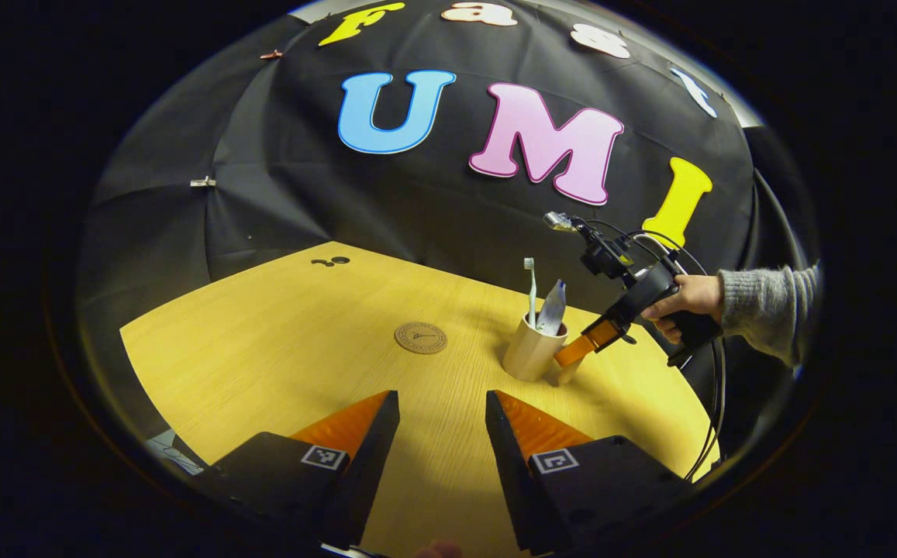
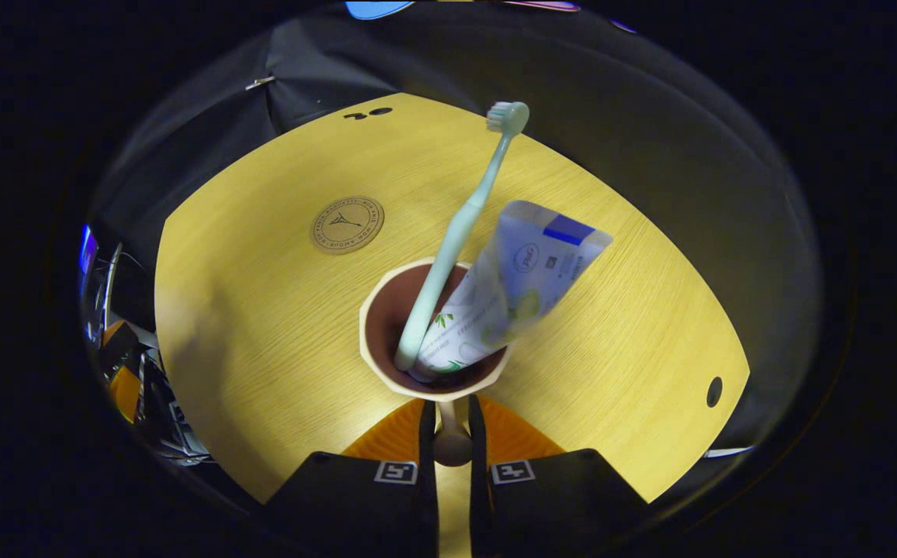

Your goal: Put the toothbrush and toothpaste on the desktop into the cup, then pick up the cup and place it on the coaster on the desktop.

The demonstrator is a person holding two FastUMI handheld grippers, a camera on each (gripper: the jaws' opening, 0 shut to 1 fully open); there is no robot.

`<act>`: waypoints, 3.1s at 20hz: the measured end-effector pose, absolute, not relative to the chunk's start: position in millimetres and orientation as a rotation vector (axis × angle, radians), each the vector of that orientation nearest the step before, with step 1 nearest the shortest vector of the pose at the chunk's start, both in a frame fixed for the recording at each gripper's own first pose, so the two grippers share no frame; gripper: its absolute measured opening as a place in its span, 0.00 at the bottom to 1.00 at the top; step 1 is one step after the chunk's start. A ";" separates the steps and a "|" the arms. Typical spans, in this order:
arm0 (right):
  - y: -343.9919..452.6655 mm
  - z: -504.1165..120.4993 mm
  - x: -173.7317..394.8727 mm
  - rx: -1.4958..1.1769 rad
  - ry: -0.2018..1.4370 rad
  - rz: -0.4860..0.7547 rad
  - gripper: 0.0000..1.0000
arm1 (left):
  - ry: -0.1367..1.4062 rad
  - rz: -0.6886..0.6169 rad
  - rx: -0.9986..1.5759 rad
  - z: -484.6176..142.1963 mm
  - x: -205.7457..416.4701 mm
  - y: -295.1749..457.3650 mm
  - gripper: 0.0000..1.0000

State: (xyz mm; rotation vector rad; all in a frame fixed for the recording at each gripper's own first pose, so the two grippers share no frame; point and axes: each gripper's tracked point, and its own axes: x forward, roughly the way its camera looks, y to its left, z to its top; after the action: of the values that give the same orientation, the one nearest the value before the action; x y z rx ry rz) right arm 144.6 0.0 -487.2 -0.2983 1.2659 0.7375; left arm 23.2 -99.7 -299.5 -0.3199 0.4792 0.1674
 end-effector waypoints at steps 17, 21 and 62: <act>98.5 -416.6 166.4 -0.177 1.073 0.784 0.11 | 0.460 0.171 -0.308 -282.6 11.6 -69.6 0.72; 137.7 -419.3 174.0 -0.173 1.065 0.816 0.11 | 0.453 0.200 -0.332 -276.8 0.1 -47.9 0.72; 144.2 -404.1 155.5 -0.191 1.070 0.766 0.84 | 0.472 0.186 -0.350 -265.0 2.9 -25.5 0.72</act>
State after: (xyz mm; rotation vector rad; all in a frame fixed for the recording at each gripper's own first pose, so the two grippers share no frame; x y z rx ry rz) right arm 155.5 144.2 -404.1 -0.1911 1.0697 0.7662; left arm 2.9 -25.5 -265.0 -0.3502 0.4721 0.1858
